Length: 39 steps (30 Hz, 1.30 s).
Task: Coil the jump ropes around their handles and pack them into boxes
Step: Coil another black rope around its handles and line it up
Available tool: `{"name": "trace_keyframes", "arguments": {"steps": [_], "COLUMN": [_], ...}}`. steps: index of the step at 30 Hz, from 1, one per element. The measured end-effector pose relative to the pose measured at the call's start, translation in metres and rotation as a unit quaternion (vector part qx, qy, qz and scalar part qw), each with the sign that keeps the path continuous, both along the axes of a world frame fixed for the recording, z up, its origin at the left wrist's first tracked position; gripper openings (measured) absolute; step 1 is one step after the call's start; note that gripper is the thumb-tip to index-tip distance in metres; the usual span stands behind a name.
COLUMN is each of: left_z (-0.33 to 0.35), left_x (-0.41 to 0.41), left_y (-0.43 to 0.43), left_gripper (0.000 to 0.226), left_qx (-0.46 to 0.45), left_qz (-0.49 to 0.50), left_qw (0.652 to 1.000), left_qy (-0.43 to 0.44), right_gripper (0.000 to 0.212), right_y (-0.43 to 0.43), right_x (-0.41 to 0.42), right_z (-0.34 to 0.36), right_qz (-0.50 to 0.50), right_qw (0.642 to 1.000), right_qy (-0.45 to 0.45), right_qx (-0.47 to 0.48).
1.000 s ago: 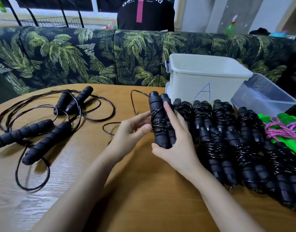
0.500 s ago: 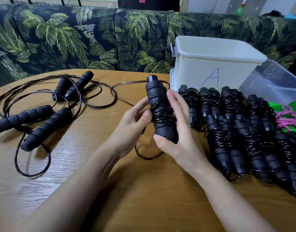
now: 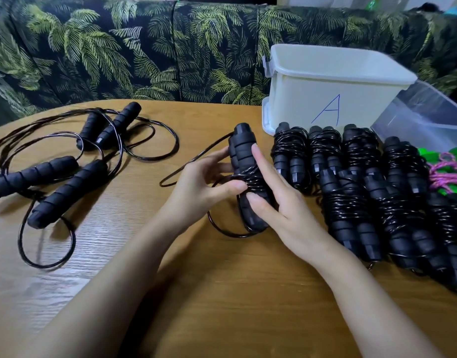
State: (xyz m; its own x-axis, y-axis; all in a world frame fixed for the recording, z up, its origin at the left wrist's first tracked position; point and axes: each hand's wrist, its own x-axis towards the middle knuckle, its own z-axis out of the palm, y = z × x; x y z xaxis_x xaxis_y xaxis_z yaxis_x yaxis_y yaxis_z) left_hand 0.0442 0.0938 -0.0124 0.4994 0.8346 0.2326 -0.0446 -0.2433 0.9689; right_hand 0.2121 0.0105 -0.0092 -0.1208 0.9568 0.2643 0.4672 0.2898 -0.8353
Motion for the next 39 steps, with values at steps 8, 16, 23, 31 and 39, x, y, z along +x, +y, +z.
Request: {"name": "trace_keyframes", "arguments": {"steps": [8,16,23,31,39], "left_z": [0.0,0.001,-0.001,-0.001,-0.005], "left_x": [0.0,0.003,0.005,0.009,0.012], "left_y": [0.0,-0.003,-0.007,-0.012,-0.016], "left_gripper": [0.058,0.043,0.042,0.036,0.046], "left_qx": [-0.021,-0.02,0.006,0.053,0.092], "left_qz": [0.055,0.088,0.185,0.164,0.168], "left_qw": [0.998,0.995,0.982,0.985,0.981], "left_qy": [-0.016,-0.042,-0.04,-0.011,0.016], "right_gripper": [0.066,0.065,0.053,0.036,0.09], "right_y": [-0.002,0.0,0.002,0.001,-0.01], "right_x": [0.002,0.004,-0.016,-0.01,-0.025], "right_z": [0.003,0.002,-0.006,-0.006,0.003], "right_qz": [0.035,0.034,-0.1,-0.21,-0.174], "right_qw": [0.991,0.979,0.994,0.969,0.955], "right_qy": [0.113,0.191,0.026,0.053,-0.238], "right_qx": [-0.055,-0.064,0.031,0.121,0.005]}}
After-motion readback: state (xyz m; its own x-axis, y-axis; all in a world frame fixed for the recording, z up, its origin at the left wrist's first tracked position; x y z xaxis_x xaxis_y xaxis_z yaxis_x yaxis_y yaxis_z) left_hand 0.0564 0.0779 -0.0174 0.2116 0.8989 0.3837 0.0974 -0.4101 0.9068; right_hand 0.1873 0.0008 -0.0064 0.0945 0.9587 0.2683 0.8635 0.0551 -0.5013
